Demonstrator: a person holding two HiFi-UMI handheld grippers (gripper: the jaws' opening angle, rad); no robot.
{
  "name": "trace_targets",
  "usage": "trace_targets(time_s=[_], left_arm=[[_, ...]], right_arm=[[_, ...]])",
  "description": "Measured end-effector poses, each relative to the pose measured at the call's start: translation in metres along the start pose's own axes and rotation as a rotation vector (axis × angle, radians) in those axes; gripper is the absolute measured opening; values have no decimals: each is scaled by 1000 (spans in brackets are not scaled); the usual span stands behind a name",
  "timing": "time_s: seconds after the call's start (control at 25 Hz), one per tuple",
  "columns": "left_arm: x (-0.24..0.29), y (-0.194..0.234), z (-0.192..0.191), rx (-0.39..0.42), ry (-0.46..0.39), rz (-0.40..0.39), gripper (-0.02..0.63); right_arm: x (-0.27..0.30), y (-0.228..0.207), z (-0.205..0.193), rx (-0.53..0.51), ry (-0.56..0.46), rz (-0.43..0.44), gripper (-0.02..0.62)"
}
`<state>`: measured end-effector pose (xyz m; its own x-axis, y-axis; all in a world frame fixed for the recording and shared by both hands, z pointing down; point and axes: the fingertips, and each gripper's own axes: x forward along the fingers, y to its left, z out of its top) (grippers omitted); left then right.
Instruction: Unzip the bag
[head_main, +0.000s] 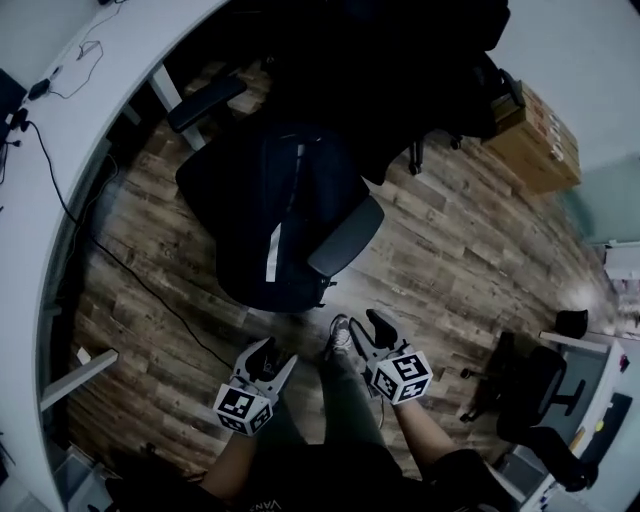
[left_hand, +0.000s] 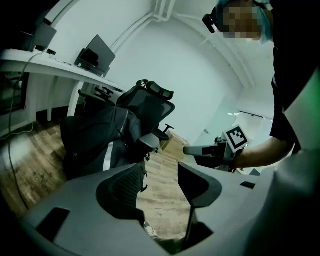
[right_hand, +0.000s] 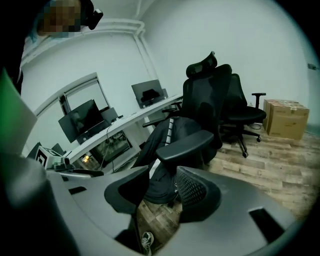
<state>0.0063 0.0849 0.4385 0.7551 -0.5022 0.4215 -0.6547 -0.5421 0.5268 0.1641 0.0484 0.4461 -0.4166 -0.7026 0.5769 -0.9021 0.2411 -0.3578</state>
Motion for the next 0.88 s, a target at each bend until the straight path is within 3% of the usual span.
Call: trace_targets(time_s=[0.36, 0.56, 0.68, 0.88], left_arm=[[92, 27, -81, -79, 29, 103, 229], [136, 32, -115, 68, 53, 162, 229], [161, 31, -127, 89, 56, 172, 229], [194, 35, -136, 155, 55, 263, 229]], right_arm=[[69, -49, -34, -42, 56, 103, 166], [90, -72, -58, -42, 81, 125, 166], [94, -85, -74, -27, 98, 134, 166], [91, -104, -89, -34, 125, 166, 166]])
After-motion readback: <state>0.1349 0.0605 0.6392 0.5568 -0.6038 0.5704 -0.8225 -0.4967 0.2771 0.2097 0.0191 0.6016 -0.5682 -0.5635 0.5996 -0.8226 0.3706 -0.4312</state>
